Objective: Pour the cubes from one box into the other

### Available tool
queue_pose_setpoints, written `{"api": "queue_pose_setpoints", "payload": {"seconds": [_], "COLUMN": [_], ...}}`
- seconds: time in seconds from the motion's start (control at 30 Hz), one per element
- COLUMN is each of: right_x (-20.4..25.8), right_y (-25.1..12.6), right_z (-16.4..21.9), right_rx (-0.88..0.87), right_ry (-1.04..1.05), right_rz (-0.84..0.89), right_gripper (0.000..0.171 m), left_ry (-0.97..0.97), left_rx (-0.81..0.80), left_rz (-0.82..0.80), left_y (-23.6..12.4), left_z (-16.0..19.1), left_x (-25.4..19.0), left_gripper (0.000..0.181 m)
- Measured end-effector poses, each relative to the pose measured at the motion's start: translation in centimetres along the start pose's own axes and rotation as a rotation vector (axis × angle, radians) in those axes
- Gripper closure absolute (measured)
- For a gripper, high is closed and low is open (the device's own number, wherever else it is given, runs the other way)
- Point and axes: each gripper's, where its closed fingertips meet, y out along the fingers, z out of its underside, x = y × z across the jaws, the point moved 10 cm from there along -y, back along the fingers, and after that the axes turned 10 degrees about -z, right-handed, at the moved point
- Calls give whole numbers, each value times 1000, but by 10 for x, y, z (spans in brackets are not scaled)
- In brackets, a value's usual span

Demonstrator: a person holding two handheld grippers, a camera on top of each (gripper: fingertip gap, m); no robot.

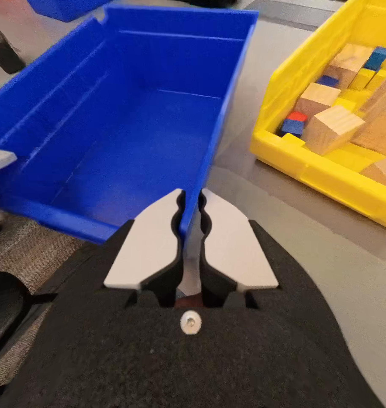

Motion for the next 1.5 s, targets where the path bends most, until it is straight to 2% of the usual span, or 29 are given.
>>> {"api": "queue_pose_setpoints", "payload": {"seconds": [0.1, 0.17, 0.33, 0.47, 0.53, 0.6, 0.67, 0.77, 0.87, 0.97, 1.03, 1.13, 1.23, 1.27, 1.3, 1.37, 1.43, 1.5], "right_x": [2, -1, -30, -105, -155, -211, -268, -348, -410, -442, -451, -457, -453, -447, -438, -414, -382, -343], "right_y": [-7, -26, -115, -193, -223, -251, -273, -284, -272, -265, -264, -269, -284, -291, -300, -308, -300, -270], "right_z": [1, -9, -69, -95, -96, -86, -65, -20, 34, 69, 77, 80, 72, 67, 60, 39, 11, -15], "right_rx": [-1, -87, -395, -504, -447, -355, -303, -241, -219, -117, -172, -223, -227, -234, -239, -260, -311, -339], "right_ry": [14, -26, -174, -110, -132, -51, 54, 131, 195, 285, 328, 387, 355, 320, 285, 206, 98, -16], "right_rz": [29, 44, 169, 327, 429, 531, 591, 633, 576, 554, 509, 485, 566, 606, 653, 712, 653, 530], "right_gripper": [167, 167, 167, 167, 167, 166, 166, 166, 167, 167, 166, 166, 160, 157, 154, 151, 144, 144], "left_ry": [81, 94, 98, 197, 244, 234, 286, 331, 322, 364, 334, 350, 397, 387, 357, 282, 220, 188], "left_rx": [-67, -161, -440, -535, -497, -421, -376, -265, -179, -98, -89, -43, -60, -79, -92, -130, -184, -217], "left_rz": [-62, -75, 3, 138, 189, 288, 341, 379, 355, 379, 424, 519, 614, 647, 665, 652, 559, 423], "left_y": [-26, -43, -85, -91, -81, -67, -48, -12, 15, 38, 50, 50, 31, 24, 19, 17, 26, 41], "left_z": [7, -1, -69, -126, -142, -148, -139, -102, -58, -22, -13, -16, -32, -42, -54, -81, -103, -113], "left_x": [-10, -21, -79, -180, -244, -314, -385, -471, -522, -549, -554, -554, -527, -507, -482, -421, -351, -283], "left_gripper": [176, 176, 176, 176, 175, 176, 176, 176, 176, 174, 172, 166, 144, 141, 149, 149, 148, 143]}}
